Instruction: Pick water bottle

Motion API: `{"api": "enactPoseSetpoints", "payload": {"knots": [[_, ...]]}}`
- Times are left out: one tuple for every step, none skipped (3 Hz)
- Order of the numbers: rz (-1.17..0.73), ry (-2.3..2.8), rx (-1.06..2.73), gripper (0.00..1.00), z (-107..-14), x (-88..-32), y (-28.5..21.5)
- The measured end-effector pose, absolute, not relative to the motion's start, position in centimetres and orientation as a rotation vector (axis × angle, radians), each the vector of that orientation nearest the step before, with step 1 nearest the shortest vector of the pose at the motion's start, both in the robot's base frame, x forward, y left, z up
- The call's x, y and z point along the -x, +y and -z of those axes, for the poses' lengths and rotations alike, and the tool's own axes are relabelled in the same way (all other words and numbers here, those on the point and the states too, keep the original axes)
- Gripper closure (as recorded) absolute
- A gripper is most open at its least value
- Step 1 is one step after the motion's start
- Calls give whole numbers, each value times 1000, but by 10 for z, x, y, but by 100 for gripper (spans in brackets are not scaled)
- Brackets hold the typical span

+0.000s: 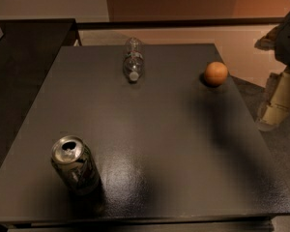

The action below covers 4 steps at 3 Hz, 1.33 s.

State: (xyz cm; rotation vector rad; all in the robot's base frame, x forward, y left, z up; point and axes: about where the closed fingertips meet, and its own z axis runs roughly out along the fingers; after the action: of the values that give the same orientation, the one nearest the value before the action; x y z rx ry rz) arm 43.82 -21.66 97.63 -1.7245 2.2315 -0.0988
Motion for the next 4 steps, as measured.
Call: {"api": "enactPoseSetpoints", "payload": {"knots": [[113, 2229, 1715, 0, -981, -447, -207], [107, 2239, 1669, 0, -987, -462, -190], [75, 2262, 1604, 0, -988, -487, -170], [24, 2304, 1533, 0, -975, -520, -146]]}}
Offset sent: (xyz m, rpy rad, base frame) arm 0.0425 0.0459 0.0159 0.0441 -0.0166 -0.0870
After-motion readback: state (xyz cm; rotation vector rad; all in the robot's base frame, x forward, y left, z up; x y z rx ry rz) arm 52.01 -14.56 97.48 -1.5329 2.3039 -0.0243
